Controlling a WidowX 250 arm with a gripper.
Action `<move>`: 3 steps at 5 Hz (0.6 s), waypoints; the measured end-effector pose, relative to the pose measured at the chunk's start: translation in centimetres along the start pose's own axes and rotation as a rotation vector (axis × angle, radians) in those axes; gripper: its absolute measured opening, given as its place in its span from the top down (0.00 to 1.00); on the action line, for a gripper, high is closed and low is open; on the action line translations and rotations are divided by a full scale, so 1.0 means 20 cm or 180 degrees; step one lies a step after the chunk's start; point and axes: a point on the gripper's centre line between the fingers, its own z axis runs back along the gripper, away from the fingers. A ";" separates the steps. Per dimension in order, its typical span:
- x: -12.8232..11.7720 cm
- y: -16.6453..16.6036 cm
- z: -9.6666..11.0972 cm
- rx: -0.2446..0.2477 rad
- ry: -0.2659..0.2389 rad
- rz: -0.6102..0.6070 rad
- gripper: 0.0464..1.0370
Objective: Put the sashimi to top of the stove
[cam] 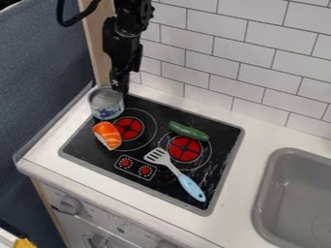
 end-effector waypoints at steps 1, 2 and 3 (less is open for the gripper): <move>-0.02 0.04 -0.06 0.0113 0.0008 -0.0040 0.04; -0.05 0.16 -0.14 0.0250 0.0028 -0.0306 0.04; -0.04 0.25 -0.15 0.0266 0.0007 -0.0585 0.04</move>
